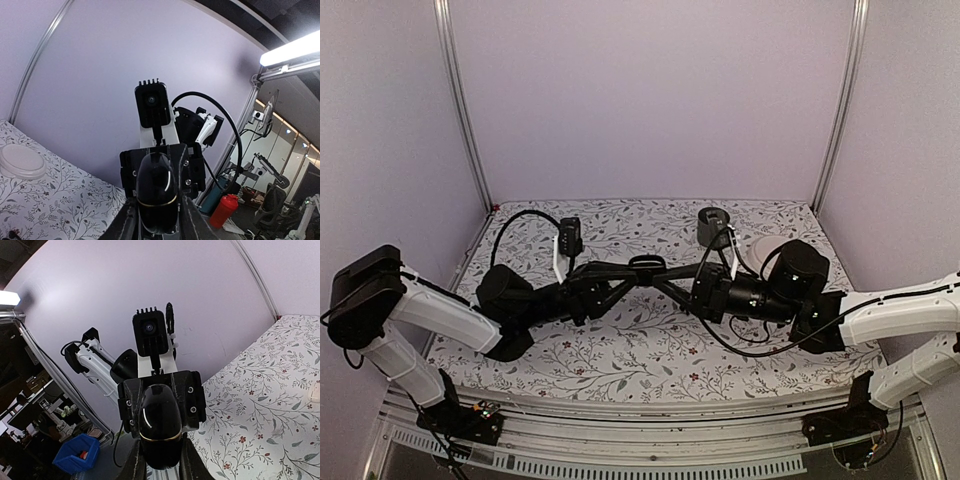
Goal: Insert the wireless bluetooth earbuds into the charging case
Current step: Pass from the right arm to the left
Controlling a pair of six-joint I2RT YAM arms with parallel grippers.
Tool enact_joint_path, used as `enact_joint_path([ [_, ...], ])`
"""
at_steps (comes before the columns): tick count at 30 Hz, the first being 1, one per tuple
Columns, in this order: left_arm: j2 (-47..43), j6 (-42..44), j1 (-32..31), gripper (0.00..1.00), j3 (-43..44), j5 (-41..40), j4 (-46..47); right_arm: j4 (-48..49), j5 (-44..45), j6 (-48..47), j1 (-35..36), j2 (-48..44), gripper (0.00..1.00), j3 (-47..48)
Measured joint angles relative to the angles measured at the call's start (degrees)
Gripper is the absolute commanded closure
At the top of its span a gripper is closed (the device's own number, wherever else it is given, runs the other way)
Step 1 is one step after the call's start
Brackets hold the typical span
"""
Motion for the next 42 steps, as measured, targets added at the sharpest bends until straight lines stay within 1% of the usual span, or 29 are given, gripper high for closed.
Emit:
enact_joint_path([
  [5,0.00,0.55,-0.26,0.76,0.74,-0.02,-0.15,1.01,0.74,0.04,0.28,0.02,0.95,0.00],
  [12,0.00,1.16,-0.52,0.67,1.38,0.02,-0.20,1.88,1.11,0.13,0.48,0.02,0.95,0.00],
  [16,0.00,1.66,-1.27,0.66,1.57,0.57,-0.22,2.03,1.16,0.52,0.94,0.02,0.95,0.00],
  [22,0.00,2.23,-1.49,0.70,1.57,0.94,-0.24,2.29,1.09,1.40,1.05,0.02,0.95,0.00],
  [28,0.09,2.34,-1.49,0.70,1.60,1.01,-0.24,3.10,1.05,1.84,1.11,0.52,0.95,0.00],
  [31,0.11,2.38,-1.49,0.77,1.68,0.90,-0.22,3.74,1.05,1.86,1.11,0.83,0.95,0.00],
  [35,0.11,2.45,-1.49,0.95,1.81,0.70,-0.28,4.09,1.11,1.75,1.20,0.87,0.95,0.00],
  [36,0.11,2.45,-1.51,0.99,1.88,0.68,-0.31,4.17,1.16,1.73,1.20,0.87,0.95,0.00],
  [37,0.11,2.43,-1.51,1.00,1.99,0.70,-0.31,4.26,1.16,1.73,1.22,0.87,0.94,0.00],
  [38,0.11,2.51,-1.51,1.00,2.03,0.70,-0.33,4.35,1.20,1.73,1.22,0.87,0.93,0.00],
  [39,0.11,2.54,-1.51,1.00,2.05,0.68,-0.37,4.39,1.22,1.73,1.22,0.87,0.89,0.00],
  [40,0.09,2.67,-1.51,1.00,2.05,0.63,-0.46,4.39,1.27,1.73,1.25,0.87,0.81,0.00],
  [42,0.00,3.34,-1.51,1.00,2.12,0.63,-1.07,4.44,1.42,1.64,1.25,0.81,0.57,-0.24],
])
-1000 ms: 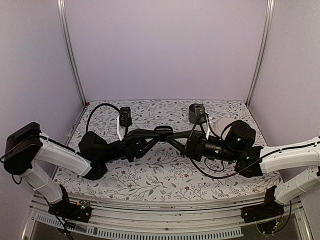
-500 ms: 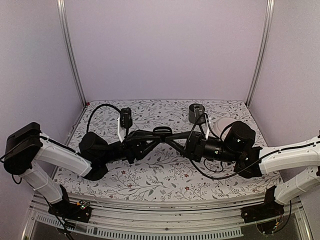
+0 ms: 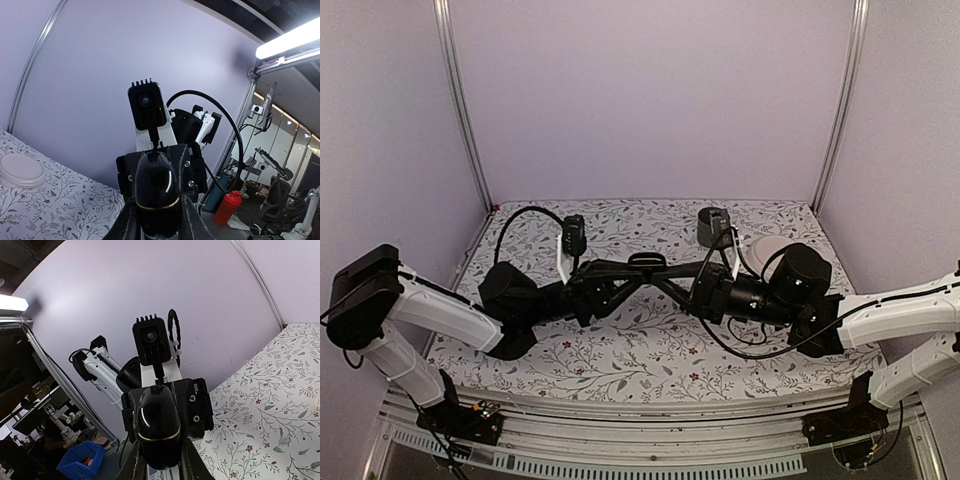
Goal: Insert the wireless bluetooth earbuds into the charging case
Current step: Pass from the right arm to the left, then open the charging case.
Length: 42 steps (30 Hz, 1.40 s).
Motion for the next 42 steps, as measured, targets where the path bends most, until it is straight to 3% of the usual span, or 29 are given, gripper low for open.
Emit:
enact_joint_path([
  [5,-2.58,5.86,-0.02,1.00,0.22,1.84,-8.15,-2.78,1.68,0.07,0.11,-1.22,0.34,-1.51],
  [13,-10.36,17.75,2.21,1.00,0.20,7.50,-25.03,-11.91,4.22,-2.56,0.11,-8.98,0.22,-3.45],
  [25,-13.09,24.79,4.13,1.00,1.68,17.07,-39.82,-24.48,4.20,-12.31,2.86,-6.58,0.24,2.78],
  [42,-13.11,23.04,4.50,1.00,2.03,20.17,-40.70,-27.91,6.78,-14.25,3.32,-5.09,0.26,3.63],
])
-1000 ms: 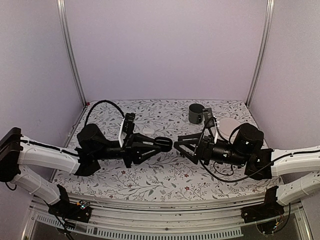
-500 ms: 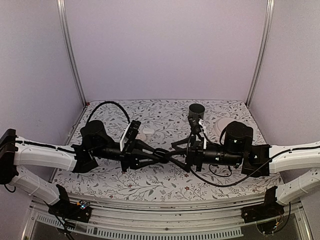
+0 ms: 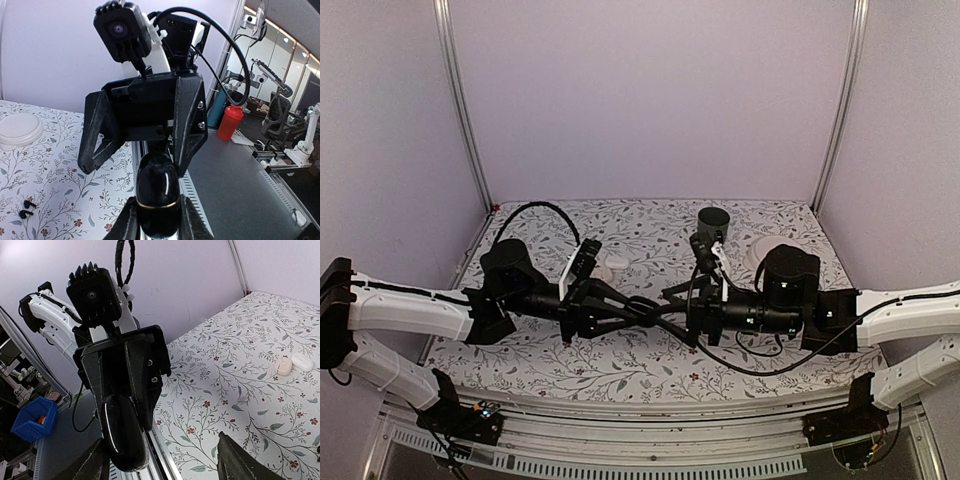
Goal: Insert the wireless bluetooth earbuds into the charging case
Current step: Open the charging case, then pick up the left earbud from the center of the board.
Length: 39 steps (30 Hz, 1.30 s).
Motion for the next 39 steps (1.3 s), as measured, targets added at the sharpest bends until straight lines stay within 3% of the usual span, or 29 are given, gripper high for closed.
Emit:
enact_joint_path([
  [11,0.11,-0.26,-0.28,1.00,0.98,2.82,0.02,-3.06,7.45,0.76,0.11,-3.37,0.25,0.50],
  [19,0.26,0.50,-0.39,1.00,1.31,2.56,0.15,-5.07,8.07,0.85,0.11,-3.65,0.25,1.57],
  [33,-1.07,6.75,-0.48,1.00,0.11,-6.12,-0.48,-8.68,2.86,0.85,0.11,-3.63,0.26,4.52],
  [39,-1.75,9.29,-0.48,1.00,0.11,-8.81,-2.93,-10.67,3.67,1.60,0.11,-3.87,0.33,4.79],
])
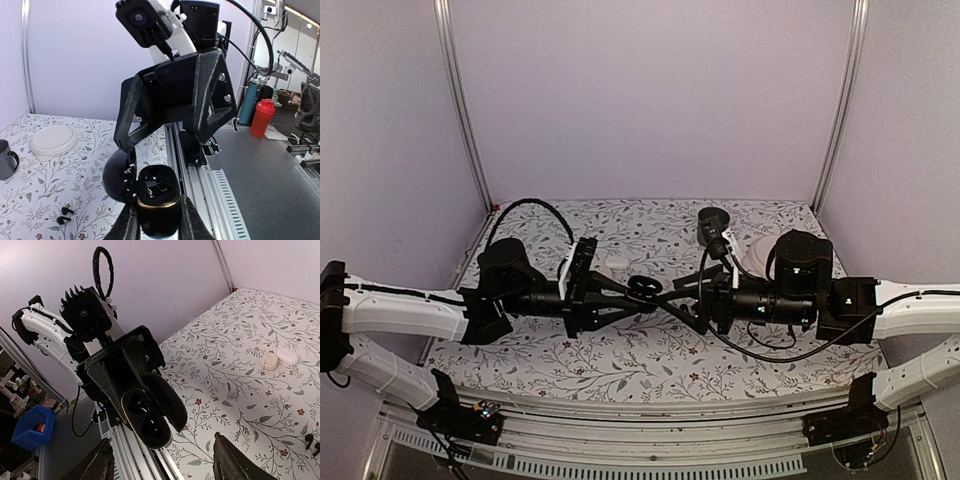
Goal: Insert the wireless bluetooth earbuds into the charging case
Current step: Pick up the left earbud from the center of the board.
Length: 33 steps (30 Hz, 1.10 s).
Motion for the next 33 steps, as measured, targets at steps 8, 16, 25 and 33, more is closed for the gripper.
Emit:
enact_joint_path([
  [8,-3.23,5.22,0.00,1.00,-0.15,-1.81,-1.16,-2.40,0.50,2.14,0.00,-2.03,0.41,0.00],
  [16,-6.05,9.33,-0.04,1.00,-2.23,-5.79,-2.91,-10.10,3.30,6.88,-2.03,-2.12,0.47,0.00],
  [25,-9.16,10.32,-0.04,1.00,-6.21,-11.32,-1.99,-18.91,3.17,14.64,-14.47,6.69,0.59,-0.37],
  [33,-10.12,9.16,0.42,1.00,-9.03,-13.81,-0.72,-19.91,0.81,13.94,-22.12,24.52,0.66,1.53],
])
